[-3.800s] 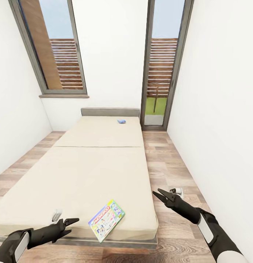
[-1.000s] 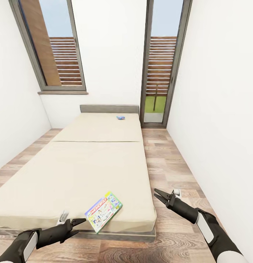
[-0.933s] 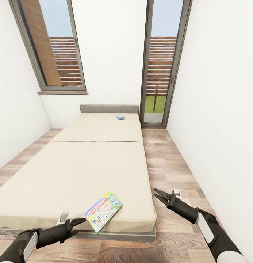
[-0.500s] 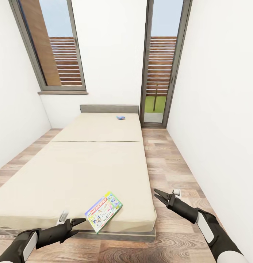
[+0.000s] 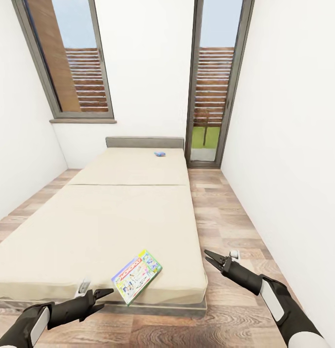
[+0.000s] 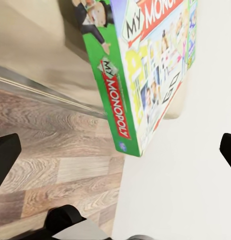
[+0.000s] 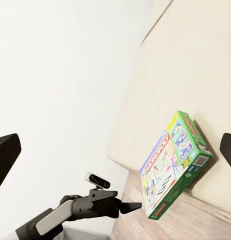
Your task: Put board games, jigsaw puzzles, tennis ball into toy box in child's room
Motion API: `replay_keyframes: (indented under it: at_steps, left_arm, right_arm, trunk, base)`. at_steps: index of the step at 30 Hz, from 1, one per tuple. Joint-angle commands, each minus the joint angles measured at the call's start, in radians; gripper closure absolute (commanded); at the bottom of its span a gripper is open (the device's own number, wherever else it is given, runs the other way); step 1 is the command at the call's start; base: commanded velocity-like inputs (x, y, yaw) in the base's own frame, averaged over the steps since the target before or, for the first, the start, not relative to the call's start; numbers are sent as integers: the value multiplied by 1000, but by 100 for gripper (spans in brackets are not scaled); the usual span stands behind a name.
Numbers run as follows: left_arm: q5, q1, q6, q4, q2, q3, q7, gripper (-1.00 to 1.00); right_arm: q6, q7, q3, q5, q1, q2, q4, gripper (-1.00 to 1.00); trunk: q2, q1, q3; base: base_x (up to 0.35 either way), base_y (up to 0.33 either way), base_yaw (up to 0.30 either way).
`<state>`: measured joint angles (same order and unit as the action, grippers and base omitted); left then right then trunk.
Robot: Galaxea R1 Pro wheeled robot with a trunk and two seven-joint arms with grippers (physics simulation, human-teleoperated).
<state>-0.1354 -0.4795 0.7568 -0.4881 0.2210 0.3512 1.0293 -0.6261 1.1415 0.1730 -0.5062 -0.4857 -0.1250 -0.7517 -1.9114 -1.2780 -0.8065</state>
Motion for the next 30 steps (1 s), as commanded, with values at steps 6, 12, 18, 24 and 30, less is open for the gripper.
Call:
replay_keyframes:
  at_steps: [6, 12, 18, 24, 30]
  left_arm:
    - [-3, -1, 6, 0, 0, 2, 1, -100]
    - [-2, -1, 4, 0, -1, 1, 1, -100]
    - [-1, -1, 3, 0, -4, 0, 0, -100]
    - [-1, -1, 3, -1, -5, -1, 0, -100]
    - [-1, -1, 3, -1, -6, -1, -3, -100]
  right_arm:
    - [-10, 4, 0, -6, -1, -1, 0, -100]
    - [-10, 6, 0, -7, -1, 1, 0, -100]
    - [-10, 6, 0, -8, -1, 2, 0, -100]
    - [-10, 6, 0, -8, -1, 2, 0, -100]
    - [-10, 6, 0, -8, 0, 2, 0, -100]
  trunk:
    - [-43, -23, -20]
    - [-57, -31, -26]
    - [-57, -31, -26]
    - [-57, -31, -26]
    - [-57, -31, -26]
  base:
    - [0, 0, 0]
    - [0, 0, 0]
    - [0, 0, 0]
    - [0, -64, 0]
    - [0, -130, 0]
